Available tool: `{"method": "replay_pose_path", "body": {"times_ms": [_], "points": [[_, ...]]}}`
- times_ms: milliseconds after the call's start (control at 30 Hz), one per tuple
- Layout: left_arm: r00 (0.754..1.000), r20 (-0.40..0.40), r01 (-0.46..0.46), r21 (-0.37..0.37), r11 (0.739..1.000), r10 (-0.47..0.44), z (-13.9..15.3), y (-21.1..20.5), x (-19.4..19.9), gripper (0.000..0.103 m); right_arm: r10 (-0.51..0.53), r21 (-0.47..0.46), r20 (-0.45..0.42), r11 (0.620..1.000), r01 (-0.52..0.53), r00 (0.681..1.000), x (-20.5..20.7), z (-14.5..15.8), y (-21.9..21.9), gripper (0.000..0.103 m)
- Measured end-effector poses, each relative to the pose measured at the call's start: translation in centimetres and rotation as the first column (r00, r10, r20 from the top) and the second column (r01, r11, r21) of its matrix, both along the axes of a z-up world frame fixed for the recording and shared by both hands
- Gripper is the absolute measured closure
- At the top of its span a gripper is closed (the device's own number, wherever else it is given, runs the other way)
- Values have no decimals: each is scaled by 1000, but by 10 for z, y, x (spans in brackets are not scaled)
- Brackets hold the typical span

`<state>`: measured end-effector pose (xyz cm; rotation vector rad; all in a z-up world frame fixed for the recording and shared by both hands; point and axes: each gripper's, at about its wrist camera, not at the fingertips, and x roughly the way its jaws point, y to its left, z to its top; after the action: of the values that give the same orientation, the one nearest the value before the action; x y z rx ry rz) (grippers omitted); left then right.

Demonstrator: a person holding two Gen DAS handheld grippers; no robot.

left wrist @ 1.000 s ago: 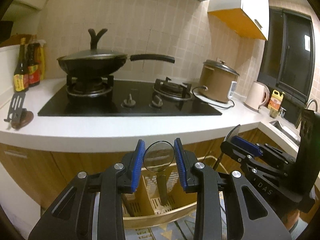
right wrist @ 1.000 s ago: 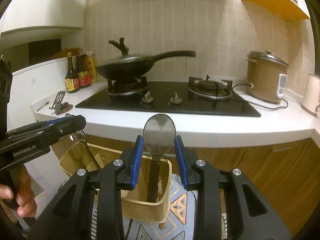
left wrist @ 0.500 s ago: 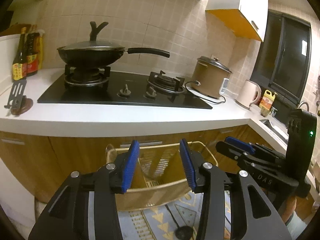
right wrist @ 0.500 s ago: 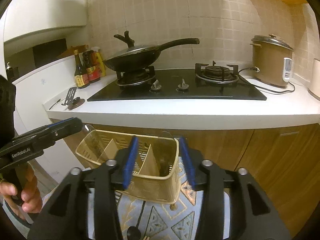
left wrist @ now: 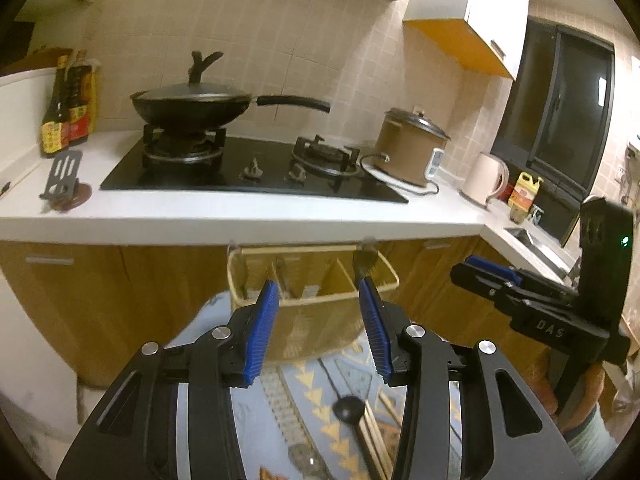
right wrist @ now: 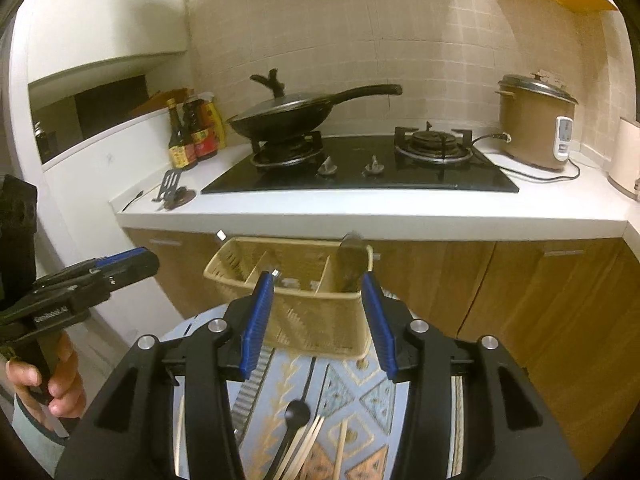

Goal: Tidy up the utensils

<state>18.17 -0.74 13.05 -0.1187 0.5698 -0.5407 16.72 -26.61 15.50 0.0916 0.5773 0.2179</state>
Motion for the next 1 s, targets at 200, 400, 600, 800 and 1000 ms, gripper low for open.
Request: {"method": "replay_pose_path", "body": {"times_ms": [200, 400, 600, 800, 1000], "points": [[990, -138, 3, 24, 1000, 0, -30, 5, -17, 62, 20, 0, -77, 1000, -20, 997, -16, -13, 8, 60], [937, -350, 33, 47, 998, -14, -95, 2, -25, 62, 35, 11, -200, 999, -34, 979, -17, -48, 10, 60], [863, -504, 74, 60, 995, -34, -153, -13, -30, 62, 84, 82, -452, 995, -52, 888, 9, -109, 7, 60], [834, -552, 86, 116, 989, -7, -184, -30, -33, 64, 130, 168, -543, 985, -44, 830, 21, -146, 5, 60], [871, -488, 63, 229, 971, 59, -189, -48, -42, 65, 105, 119, -554, 992, -46, 826, 31, -161, 13, 61]]}}
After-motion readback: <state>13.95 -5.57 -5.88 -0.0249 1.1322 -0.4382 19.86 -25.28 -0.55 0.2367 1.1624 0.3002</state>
